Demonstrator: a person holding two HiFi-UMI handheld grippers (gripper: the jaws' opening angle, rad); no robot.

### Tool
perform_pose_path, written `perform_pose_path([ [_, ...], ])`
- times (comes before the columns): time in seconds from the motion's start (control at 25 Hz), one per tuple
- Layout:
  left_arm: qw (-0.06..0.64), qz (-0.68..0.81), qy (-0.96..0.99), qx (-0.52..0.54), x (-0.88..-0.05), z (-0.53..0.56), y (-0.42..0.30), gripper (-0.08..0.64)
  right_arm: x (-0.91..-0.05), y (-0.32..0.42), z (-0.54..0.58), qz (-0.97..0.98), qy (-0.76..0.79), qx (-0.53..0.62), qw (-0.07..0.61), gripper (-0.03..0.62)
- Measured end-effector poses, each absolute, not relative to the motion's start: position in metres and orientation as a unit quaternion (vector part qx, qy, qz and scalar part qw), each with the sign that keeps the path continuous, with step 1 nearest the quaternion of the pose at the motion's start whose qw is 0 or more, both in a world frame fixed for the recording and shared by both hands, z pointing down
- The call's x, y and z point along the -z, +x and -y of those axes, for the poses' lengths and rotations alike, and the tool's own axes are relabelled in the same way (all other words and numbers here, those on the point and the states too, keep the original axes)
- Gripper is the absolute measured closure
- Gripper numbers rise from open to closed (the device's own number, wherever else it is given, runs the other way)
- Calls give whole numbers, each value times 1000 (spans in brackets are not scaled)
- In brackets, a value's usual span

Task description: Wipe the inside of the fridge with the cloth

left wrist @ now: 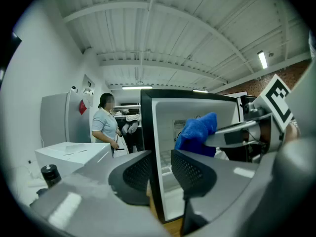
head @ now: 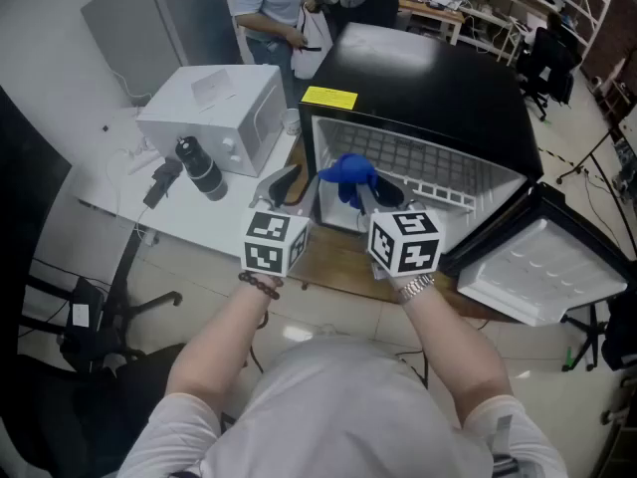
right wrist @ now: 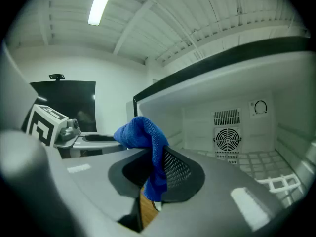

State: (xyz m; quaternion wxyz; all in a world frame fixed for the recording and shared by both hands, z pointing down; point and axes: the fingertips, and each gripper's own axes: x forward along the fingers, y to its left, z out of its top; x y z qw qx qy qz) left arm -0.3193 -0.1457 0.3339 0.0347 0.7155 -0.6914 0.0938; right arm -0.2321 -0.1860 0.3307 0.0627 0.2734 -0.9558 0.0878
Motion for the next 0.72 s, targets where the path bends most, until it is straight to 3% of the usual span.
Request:
perform_pose_path([
  [0.72,14,650,754,-93,-344,188,-340,428,-344,-311,245,953,289,-87,40,546],
])
